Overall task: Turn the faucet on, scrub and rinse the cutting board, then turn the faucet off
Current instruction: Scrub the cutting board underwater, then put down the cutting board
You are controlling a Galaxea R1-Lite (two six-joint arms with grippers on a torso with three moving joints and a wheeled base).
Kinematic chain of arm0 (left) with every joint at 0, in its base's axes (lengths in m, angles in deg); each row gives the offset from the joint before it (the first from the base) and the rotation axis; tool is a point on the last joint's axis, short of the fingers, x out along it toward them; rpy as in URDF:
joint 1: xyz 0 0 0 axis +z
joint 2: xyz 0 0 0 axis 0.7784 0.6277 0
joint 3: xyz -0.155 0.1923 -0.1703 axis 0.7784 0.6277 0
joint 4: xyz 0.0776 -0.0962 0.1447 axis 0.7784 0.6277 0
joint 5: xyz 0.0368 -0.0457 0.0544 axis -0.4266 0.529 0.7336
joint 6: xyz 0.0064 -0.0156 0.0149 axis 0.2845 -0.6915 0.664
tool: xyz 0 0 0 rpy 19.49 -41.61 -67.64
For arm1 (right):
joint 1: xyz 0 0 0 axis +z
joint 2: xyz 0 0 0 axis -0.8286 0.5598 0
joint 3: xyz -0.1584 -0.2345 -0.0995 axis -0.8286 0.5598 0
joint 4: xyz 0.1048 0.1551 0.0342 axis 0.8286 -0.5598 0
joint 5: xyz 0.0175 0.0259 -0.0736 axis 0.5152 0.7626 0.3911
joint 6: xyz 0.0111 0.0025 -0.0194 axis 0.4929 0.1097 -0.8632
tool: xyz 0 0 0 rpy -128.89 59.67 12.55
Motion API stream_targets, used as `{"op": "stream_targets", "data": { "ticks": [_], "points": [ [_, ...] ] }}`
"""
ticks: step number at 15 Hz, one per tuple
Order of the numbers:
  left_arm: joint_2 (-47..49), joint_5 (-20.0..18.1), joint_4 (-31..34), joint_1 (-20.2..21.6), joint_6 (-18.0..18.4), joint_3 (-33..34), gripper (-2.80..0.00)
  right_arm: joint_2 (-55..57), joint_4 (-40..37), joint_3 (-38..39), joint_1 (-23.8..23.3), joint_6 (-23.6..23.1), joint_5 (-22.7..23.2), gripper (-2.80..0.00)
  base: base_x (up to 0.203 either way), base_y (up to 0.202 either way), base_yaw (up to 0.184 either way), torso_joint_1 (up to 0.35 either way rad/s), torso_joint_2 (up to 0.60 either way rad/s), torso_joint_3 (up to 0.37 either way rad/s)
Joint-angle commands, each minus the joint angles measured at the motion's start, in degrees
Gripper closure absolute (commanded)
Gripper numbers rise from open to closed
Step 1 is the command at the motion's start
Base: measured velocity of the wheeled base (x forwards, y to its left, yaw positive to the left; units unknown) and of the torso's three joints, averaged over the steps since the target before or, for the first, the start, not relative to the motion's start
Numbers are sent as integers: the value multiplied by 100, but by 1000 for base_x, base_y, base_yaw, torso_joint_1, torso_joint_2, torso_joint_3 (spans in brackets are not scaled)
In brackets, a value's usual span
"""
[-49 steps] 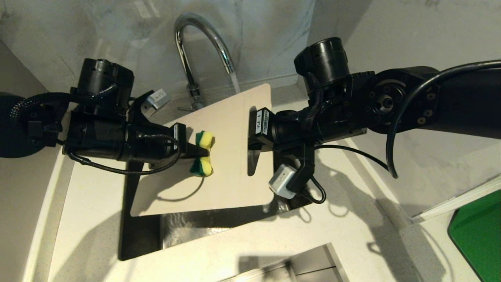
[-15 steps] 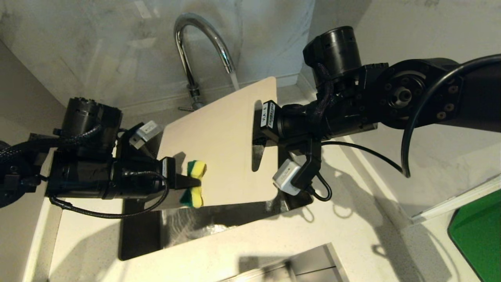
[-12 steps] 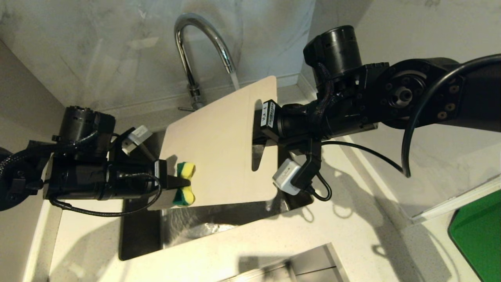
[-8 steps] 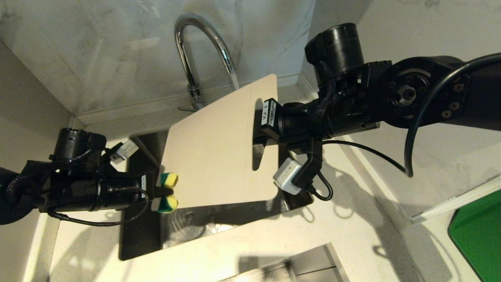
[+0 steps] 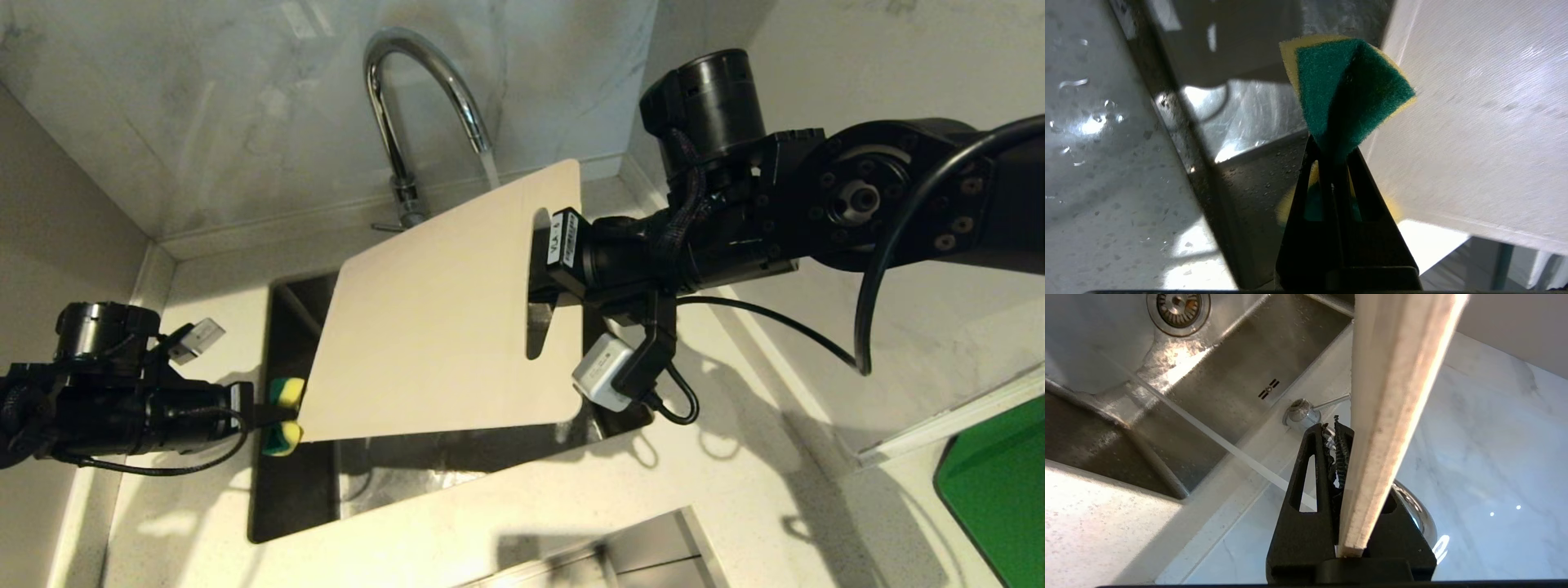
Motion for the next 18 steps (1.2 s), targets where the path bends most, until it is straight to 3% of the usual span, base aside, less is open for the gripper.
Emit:
{"op": "stream_targets", "data": {
  "ticks": [1, 4, 12, 18],
  "points": [
    [-246, -97, -9, -47, -66, -64, 0, -26, -18, 156, -64, -94, 7, 0, 0, 0, 0, 0, 0, 0],
    [-759, -123, 82, -68, -228, -273, 0, -169, 67, 517, -87, -90, -91, 0, 0, 0, 0, 0, 0, 0],
    [-2188, -62, 1342, -31, -263, -983, 0, -1025, 1251, 2154, -159, 517, -121, 0, 0, 0, 0, 0, 0, 0],
    [-2420, -69, 1560, -31, -237, -952, 0, -2117, 2029, 3781, -622, 1448, -396, 0, 0, 0, 0, 0, 0, 0]
  ]
}}
